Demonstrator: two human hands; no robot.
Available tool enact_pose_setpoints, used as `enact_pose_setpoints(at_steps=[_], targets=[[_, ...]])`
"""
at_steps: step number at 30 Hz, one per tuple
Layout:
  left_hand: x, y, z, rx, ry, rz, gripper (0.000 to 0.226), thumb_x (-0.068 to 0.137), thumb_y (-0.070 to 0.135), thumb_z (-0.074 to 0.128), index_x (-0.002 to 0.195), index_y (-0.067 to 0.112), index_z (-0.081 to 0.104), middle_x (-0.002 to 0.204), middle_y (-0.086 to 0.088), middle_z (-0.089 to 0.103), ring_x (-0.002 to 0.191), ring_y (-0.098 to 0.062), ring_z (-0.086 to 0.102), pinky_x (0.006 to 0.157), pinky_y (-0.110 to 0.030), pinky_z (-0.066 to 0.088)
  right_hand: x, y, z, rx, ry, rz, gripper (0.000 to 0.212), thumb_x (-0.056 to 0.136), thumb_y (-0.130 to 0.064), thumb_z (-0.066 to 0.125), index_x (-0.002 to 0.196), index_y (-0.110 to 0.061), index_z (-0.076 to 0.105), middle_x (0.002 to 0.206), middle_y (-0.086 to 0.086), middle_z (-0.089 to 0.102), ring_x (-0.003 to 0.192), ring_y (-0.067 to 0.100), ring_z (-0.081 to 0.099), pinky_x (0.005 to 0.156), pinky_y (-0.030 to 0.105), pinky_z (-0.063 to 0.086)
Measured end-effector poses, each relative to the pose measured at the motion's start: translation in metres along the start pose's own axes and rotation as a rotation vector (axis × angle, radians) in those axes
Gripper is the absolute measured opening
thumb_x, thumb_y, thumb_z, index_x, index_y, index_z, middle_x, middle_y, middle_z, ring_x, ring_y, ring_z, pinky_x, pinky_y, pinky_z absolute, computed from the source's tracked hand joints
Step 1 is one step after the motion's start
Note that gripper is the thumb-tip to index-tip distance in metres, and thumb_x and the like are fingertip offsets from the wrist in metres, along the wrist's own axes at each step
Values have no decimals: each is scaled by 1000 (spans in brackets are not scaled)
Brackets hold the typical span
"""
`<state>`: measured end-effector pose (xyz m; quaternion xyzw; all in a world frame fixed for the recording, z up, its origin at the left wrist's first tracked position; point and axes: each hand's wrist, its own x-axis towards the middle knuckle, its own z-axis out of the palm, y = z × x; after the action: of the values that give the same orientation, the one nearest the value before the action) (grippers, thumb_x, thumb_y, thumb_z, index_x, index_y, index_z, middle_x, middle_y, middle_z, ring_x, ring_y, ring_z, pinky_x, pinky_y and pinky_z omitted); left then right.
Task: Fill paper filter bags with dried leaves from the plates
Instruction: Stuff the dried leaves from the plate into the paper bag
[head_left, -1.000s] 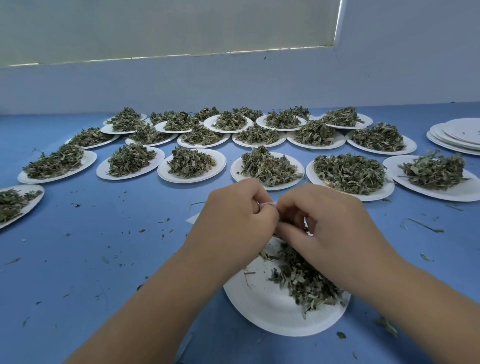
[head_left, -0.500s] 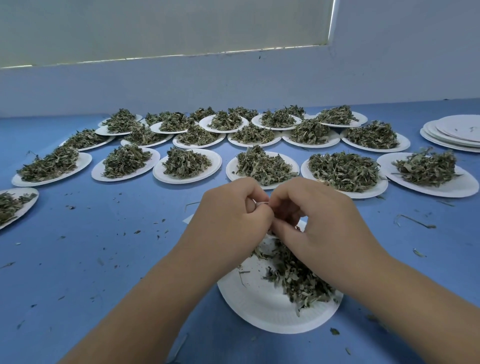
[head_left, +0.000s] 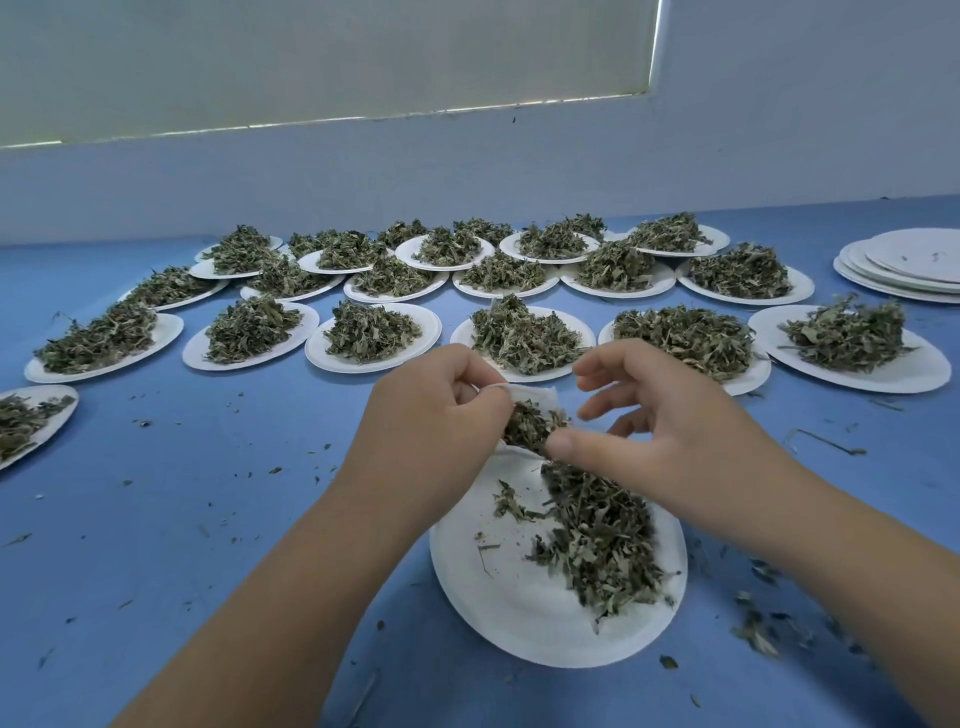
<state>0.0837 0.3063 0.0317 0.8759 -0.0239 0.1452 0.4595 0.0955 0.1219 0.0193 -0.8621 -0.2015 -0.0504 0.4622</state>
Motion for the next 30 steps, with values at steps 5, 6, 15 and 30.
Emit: enact_pose_setpoints(at_steps=[5, 6, 15, 30], targets=[[0, 1, -2, -27, 23, 0, 16, 85, 14, 60, 72, 22, 63, 46, 7, 48, 38, -4, 37, 38, -10, 29, -3, 0, 11, -54, 28, -99, 38, 66, -45, 76, 98, -41, 56, 89, -19, 60, 82, 4, 62, 72, 26, 53], [0, 1, -2, -34, 25, 2, 16, 85, 14, 60, 72, 22, 64, 47, 6, 48, 39, -4, 37, 38, -10, 29, -4, -1, 12, -82, 57, -132, 32, 70, -38, 76, 96, -40, 57, 85, -18, 60, 79, 4, 62, 71, 24, 52], [-3, 2, 3, -30, 5, 39, 19, 84, 14, 61, 69, 24, 61, 42, 11, 42, 40, -5, 35, 39, -11, 29, -9, -5, 11, -202, 151, -310, 21, 77, -8, 77, 86, -25, 69, 75, -19, 61, 75, 2, 59, 68, 14, 47], [-7, 8, 2, -106, -24, 53, 19, 85, 13, 61, 71, 24, 65, 48, 6, 51, 40, -2, 37, 40, -9, 30, -8, -7, 12, -294, 229, -459, 14, 86, -22, 65, 94, -23, 77, 79, -12, 66, 69, -3, 53, 64, 11, 42]])
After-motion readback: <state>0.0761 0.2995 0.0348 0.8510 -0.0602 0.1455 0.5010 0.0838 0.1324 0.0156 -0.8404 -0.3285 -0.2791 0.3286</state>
